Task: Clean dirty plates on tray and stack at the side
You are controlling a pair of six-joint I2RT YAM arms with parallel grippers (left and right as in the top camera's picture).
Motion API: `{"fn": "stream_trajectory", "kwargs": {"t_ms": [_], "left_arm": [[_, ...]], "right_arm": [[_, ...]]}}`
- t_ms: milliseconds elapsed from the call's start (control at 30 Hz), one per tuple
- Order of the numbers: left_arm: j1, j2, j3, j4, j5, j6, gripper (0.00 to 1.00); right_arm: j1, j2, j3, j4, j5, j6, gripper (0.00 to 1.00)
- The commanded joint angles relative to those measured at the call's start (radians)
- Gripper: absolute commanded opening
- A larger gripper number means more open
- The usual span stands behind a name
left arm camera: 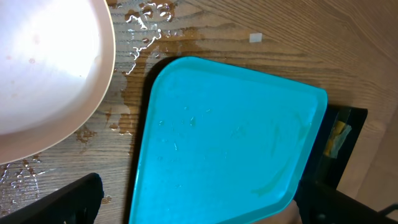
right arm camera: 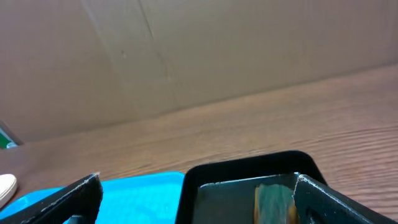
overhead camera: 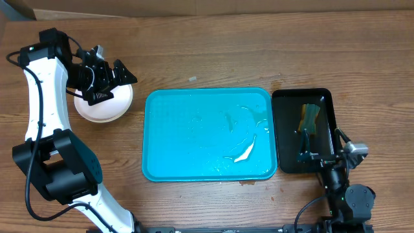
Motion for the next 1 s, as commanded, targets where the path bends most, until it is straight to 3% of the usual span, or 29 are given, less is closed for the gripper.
{"fn": "stream_trajectory", "kwargs": {"t_ms": [0, 633, 967], "left_arm": [[-0.002, -0.014, -0.002, 0.002, 0.019, 0.019, 0.99], [-0.002, -0.014, -0.002, 0.002, 0.019, 0.019, 1.00], [-0.002, -0.014, -0.002, 0.002, 0.019, 0.019, 1.00]], "right_arm": [[-0.003, -0.011, -0.011, 0.005, -0.005, -0.002, 1.00], [-0.001, -0.011, -0.011, 0.005, -0.006, -0.264, 1.00], [-0.001, -0.011, -0.010, 0.006, -0.005, -0.262, 1.00]]}}
